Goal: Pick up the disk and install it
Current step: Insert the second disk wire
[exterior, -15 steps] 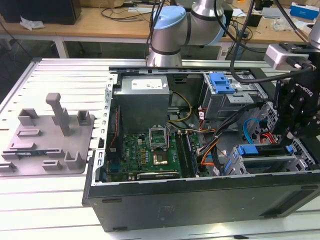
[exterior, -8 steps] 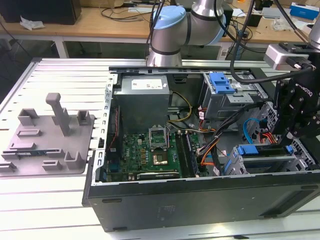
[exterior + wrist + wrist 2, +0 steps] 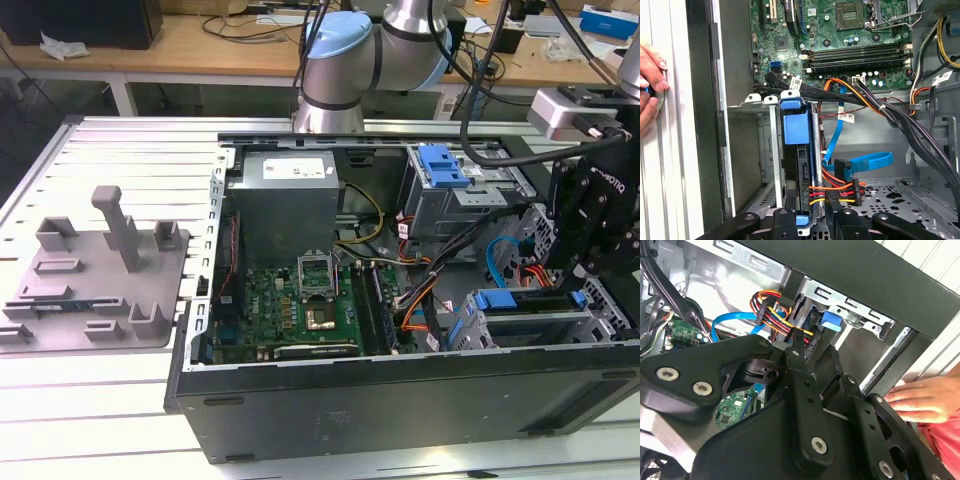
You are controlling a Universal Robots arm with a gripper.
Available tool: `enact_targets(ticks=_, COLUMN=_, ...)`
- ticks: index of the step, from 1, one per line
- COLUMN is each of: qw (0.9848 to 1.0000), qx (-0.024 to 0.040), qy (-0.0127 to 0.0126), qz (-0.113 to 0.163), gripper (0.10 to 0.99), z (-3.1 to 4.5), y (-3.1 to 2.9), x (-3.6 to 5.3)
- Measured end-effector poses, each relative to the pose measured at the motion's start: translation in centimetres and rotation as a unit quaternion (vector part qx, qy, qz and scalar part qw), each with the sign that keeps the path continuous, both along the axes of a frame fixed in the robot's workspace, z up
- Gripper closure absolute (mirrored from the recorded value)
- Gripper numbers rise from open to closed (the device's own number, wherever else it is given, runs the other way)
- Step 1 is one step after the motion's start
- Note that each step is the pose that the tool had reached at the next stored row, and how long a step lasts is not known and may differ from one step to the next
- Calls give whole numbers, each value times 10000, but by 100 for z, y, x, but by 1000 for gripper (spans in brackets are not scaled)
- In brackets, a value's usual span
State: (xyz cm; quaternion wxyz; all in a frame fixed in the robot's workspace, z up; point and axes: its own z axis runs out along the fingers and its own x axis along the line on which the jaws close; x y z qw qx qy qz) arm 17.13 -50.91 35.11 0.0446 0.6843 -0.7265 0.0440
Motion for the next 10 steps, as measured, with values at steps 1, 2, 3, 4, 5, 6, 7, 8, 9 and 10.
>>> enact_targets(ticks=1, qw=10000, qx=-3, qy=0, qz=0, gripper=722, z=0, y=3, x=0)
enact_targets(ticks=2, qw=10000, qx=-48, qy=0, qz=1, gripper=722, z=1, y=34, x=1)
enact_targets(ticks=3, qw=9999, qx=-109, qy=0, qz=1, gripper=722, z=0, y=78, x=1)
enact_targets(ticks=4, qw=9998, qx=-186, qy=0, qz=0, gripper=722, z=2, y=133, x=0)
enact_targets(ticks=5, qw=9995, qx=-304, qy=0, qz=0, gripper=722, z=11, y=225, x=0)
enact_targets(ticks=6, qw=9992, qx=-397, qy=0, qz=0, gripper=722, z=23, y=271, x=0)
enact_targets(ticks=7, qw=9980, qx=-638, qy=2, qz=0, gripper=722, z=61, y=338, x=0)
enact_targets(ticks=8, qw=9969, qx=-790, qy=2, qz=0, gripper=722, z=81, y=366, x=0)
enact_targets(ticks=9, qw=9958, qx=-917, qy=3, qz=0, gripper=722, z=95, y=391, x=-1)
enact_targets(ticks=10, qw=9950, qx=-998, qy=3, qz=0, gripper=722, z=107, y=413, x=-1)
